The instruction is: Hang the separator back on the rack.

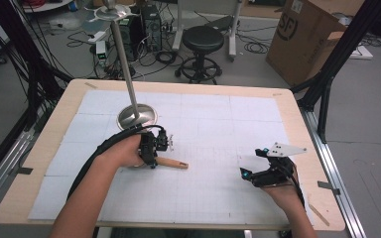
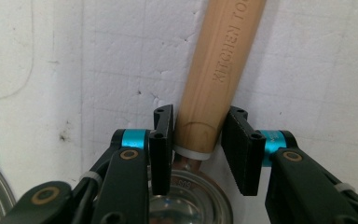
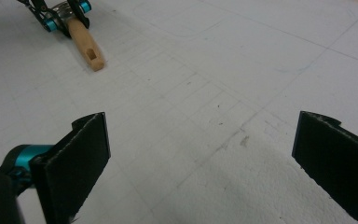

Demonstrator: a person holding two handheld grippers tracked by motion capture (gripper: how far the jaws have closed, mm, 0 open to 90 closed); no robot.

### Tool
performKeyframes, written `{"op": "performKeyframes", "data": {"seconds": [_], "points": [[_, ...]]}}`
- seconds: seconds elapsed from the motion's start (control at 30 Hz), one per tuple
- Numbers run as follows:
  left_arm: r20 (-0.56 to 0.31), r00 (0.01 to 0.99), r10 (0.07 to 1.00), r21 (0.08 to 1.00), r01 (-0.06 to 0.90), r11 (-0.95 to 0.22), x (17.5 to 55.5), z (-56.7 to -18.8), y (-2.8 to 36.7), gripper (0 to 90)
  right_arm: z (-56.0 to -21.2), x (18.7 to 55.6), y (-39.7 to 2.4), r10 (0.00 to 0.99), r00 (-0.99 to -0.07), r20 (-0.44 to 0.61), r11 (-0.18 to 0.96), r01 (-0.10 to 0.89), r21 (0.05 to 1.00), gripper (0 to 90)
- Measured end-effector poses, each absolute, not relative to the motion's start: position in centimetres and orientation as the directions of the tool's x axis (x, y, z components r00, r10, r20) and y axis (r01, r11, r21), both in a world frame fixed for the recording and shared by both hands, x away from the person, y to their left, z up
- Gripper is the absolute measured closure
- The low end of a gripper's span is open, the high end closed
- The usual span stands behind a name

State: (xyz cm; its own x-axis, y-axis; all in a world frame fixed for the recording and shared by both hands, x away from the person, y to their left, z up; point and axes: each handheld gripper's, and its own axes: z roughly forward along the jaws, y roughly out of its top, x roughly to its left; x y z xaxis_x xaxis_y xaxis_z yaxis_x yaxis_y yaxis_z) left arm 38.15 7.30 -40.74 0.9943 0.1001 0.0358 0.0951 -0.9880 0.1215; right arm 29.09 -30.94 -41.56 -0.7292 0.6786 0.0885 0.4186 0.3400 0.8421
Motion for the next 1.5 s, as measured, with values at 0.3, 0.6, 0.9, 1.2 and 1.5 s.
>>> {"op": "performKeyframes", "data": {"seconds": [0.3,0.6,0.9,1.2,1.5], "points": [[0.039,0.995,0.095,0.109,0.091,-0.99,37.9,-40.7,7.3,67.1,-41.6,29.1,-30.8,0.676,-0.732,0.084,0.344,0.415,0.842,2.6],[0.012,0.995,0.102,0.209,0.097,-0.973,37.6,-38.9,8.2,69.1,-41.6,29.0,-30.9,0.678,-0.73,0.086,0.34,0.416,0.843,2.6],[0.038,0.989,0.144,0.343,0.122,-0.931,37.5,-36.3,10.3,69.0,-41.5,29.0,-30.8,0.677,-0.731,0.085,0.342,0.415,0.843,2.7],[0.011,0.97,0.245,0.516,0.204,-0.832,37.2,-33.9,13.2,69.0,-41.6,28.9,-30.5,0.671,-0.737,0.079,0.352,0.411,0.841,2.6],[-0.012,0.95,0.313,0.651,0.245,-0.719,36.9,-32.3,15.6,69.0,-41.6,28.9,-30.4,0.67,-0.737,0.083,0.351,0.414,0.84,2.7]]}}
